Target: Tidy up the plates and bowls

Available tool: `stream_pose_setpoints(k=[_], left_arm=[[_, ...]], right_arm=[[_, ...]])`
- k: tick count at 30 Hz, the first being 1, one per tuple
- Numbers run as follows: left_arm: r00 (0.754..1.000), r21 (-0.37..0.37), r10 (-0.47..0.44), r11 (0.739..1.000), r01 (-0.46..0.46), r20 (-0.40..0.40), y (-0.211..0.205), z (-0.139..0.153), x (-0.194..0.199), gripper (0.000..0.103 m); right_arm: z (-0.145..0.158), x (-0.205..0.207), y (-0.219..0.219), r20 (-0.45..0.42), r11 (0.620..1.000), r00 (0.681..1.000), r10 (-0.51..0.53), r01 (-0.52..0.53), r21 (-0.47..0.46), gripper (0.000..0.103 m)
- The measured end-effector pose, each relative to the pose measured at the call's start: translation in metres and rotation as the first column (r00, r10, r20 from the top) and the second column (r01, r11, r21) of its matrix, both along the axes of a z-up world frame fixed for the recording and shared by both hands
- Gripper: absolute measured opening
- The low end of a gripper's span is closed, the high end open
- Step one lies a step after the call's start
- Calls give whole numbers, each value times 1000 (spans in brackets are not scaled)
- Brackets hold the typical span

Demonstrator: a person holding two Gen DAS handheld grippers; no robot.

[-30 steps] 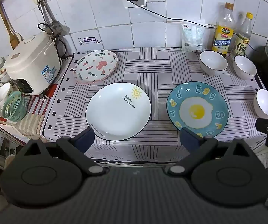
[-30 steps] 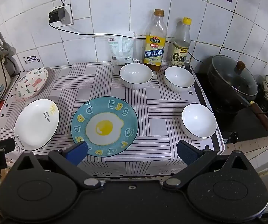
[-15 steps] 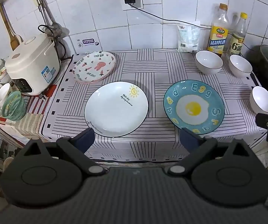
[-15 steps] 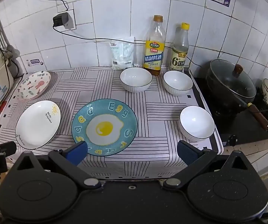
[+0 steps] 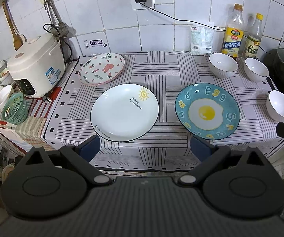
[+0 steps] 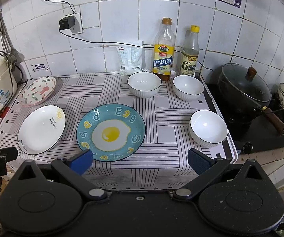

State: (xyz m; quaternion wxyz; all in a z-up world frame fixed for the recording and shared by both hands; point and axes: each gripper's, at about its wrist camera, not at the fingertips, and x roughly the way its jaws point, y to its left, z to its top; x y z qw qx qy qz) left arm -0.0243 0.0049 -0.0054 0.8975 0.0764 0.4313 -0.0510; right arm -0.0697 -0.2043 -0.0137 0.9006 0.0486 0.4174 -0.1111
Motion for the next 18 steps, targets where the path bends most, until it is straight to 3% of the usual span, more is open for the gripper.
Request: stream_pose_setpoints(k=[18], left_arm=[[999,3,-5,1000,5,42,2,-8,-6,99]], right_arm=[[-6,-4,0,12,1000,1000,-24,24,1,103]])
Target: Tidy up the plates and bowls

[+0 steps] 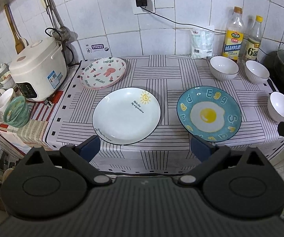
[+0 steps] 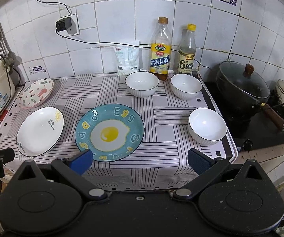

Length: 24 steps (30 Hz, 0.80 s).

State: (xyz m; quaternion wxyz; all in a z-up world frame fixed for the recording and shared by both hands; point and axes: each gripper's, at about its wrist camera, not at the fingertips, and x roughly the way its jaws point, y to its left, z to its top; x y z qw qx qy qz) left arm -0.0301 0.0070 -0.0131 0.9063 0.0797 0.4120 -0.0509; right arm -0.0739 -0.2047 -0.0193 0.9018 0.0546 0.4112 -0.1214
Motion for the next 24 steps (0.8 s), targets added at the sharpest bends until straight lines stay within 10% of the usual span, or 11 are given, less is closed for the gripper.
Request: stream_pose_setpoints(k=[24], left_arm=[[1000,-27,-3,1000,3,26,7,-3,-7,99]], right_arm=[[-5,0,3,-8,1000,1000,-10,10,-2,103]])
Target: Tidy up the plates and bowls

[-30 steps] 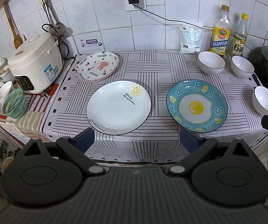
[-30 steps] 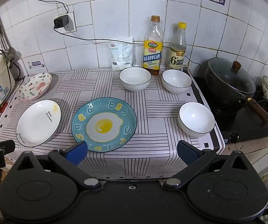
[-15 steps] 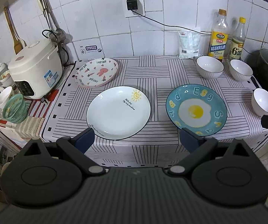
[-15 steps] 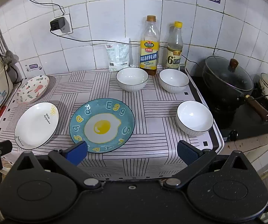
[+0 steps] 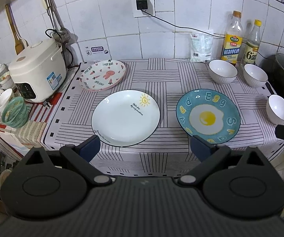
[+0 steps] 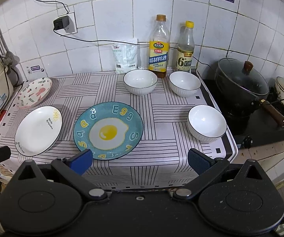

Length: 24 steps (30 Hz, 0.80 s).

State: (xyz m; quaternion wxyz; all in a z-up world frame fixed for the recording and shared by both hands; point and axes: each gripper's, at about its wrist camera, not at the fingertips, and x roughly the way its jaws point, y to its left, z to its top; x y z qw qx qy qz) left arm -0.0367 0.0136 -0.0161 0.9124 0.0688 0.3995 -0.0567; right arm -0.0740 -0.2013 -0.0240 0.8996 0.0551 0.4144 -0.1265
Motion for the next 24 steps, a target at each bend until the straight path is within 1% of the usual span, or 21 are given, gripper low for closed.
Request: stream_pose_setpoints(k=[9,12,16,20,22,24], left_arm=[[1000,-17,10,1000,-10,-8,7,0,2,99],[999,-34,-32,999,32,-10,10,1,4,99],[998,-45,-59,997,58,-4,15,3,9,99],[998,-43,-61,997,61,13,25,4,18,99],[999,-62,-53,997,53,9,34,1,26,98],[999,-59,-33,998,33,-4,43,-4,37,97]], right_arm=[[-1,1,3,-5,1000,1000,12,-12,-6,103],[-1,3,2,-8,1000,1000,20,-20,-4,103],[-1,6,8,10,999,999,43,-43,1,103],[1,8,16,89,994,990,107,-105,-24,103],[0,12,22,139,986,976,166,-160,-56,103],[-4,16,27,193,974,956,222,-207,-96,103]])
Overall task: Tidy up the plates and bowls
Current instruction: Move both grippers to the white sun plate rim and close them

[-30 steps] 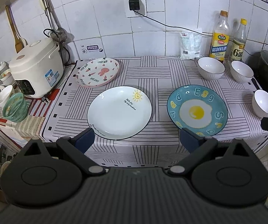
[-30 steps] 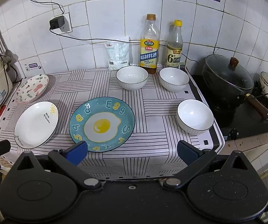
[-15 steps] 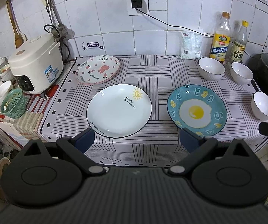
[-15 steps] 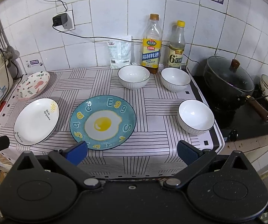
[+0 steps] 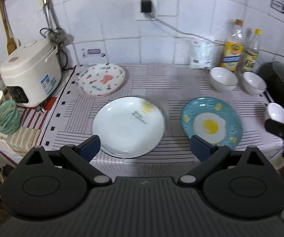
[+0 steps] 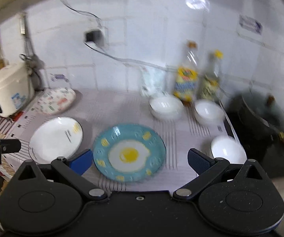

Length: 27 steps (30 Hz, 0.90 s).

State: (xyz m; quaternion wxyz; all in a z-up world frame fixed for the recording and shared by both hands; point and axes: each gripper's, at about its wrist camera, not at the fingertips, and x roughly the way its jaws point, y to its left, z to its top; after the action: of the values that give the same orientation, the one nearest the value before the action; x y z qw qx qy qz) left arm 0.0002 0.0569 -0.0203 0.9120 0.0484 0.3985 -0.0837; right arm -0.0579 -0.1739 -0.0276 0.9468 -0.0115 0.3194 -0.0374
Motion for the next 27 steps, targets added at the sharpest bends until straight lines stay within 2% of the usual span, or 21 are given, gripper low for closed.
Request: stream_pose_setpoints(k=[4,9,14,18,22,24,27], left_arm=[[997,35,62,998,-61,-35,20,-23,27,96],[982,22,148,989,-146,-121,48,-64,62,94],[967,6,188,982,-189,-175,69,-106,89,91],[954,15,214,976,-216,-211,79,-134,111,81],[943,9,215,976,-220,-256,88,-156,129,71],[938,15,216,975,-220,-270,91,-164,136,65],[937,11,207,977,-213,-280,94,-169,143,55]], right_arm=[[-8,19,9,56,992,991,123,-124,21,103],[-34,62,24,18,964,972,236,-236,118,102],[-77,107,45,-24,927,951,309,-296,230,92],[-110,137,66,-78,906,929,362,-331,264,85],[-136,155,75,-144,892,919,368,-305,333,76],[-146,161,77,-161,884,915,371,-295,362,66],[-158,169,84,-188,884,908,375,-289,368,57]])
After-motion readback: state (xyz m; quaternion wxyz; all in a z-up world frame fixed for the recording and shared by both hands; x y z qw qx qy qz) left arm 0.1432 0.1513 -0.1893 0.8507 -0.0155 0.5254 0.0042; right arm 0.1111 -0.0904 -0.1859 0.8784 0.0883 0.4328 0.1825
